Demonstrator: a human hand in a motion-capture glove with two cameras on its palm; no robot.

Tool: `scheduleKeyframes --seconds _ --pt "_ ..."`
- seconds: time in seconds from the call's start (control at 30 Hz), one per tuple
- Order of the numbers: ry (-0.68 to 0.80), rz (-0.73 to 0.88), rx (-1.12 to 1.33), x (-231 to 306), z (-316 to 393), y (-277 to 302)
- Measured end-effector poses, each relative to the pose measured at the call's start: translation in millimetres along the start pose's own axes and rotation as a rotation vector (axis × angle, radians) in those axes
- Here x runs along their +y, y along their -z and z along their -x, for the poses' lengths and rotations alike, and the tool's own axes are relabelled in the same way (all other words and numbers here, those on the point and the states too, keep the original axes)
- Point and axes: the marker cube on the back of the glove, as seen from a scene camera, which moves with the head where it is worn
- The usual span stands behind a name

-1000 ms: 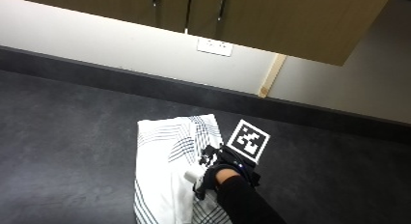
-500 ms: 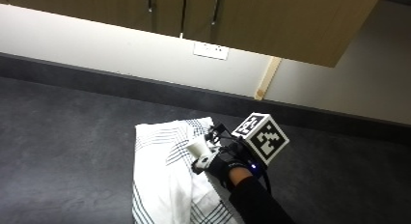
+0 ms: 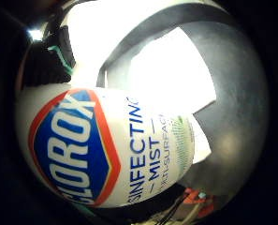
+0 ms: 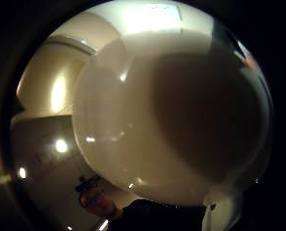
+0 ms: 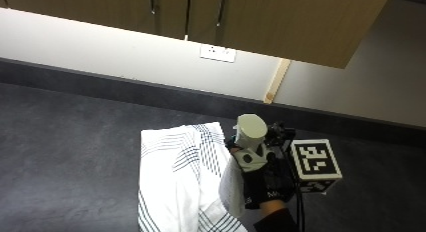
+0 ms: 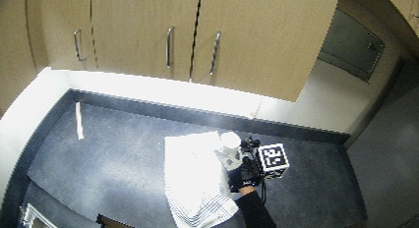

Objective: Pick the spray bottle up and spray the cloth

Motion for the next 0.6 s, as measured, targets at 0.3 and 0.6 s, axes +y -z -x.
scheduleKeyframes --seconds 0.3,0.6 --pt "0.074 -0.079 -0.036 5.0 14.0 -1.3" --pt "0.112 -0.057 -0.032 1.4 17.8 -23.9"
